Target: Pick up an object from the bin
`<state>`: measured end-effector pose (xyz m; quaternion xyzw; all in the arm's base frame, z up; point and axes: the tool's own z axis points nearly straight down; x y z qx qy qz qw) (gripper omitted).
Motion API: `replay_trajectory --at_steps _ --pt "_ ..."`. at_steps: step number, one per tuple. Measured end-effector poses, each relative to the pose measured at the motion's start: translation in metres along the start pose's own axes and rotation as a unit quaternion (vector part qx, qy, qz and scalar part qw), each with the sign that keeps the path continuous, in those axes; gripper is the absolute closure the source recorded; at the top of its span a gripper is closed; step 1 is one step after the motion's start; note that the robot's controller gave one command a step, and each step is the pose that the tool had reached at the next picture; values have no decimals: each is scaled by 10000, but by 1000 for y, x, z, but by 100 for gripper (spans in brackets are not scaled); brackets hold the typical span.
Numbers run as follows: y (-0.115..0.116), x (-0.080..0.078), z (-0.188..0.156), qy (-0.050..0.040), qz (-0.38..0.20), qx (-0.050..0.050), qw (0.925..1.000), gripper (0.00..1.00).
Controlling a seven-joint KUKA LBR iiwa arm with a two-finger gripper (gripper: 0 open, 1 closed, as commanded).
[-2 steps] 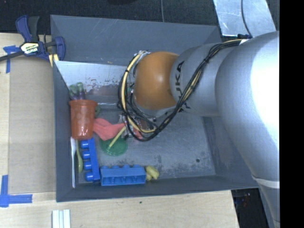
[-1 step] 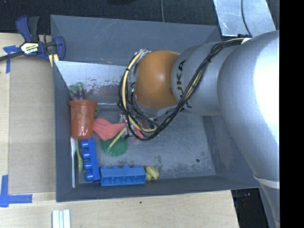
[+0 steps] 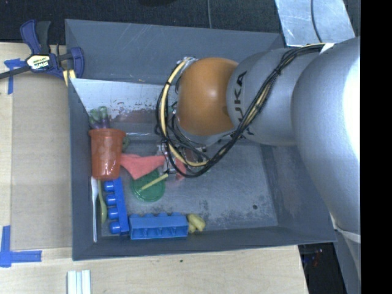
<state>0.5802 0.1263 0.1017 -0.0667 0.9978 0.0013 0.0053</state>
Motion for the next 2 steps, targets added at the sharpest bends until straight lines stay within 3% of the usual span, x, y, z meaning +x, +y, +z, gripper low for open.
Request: replay_trajectory --at_steps 2 --pt "0 -3 -74 -46 0 -2 10000 100"
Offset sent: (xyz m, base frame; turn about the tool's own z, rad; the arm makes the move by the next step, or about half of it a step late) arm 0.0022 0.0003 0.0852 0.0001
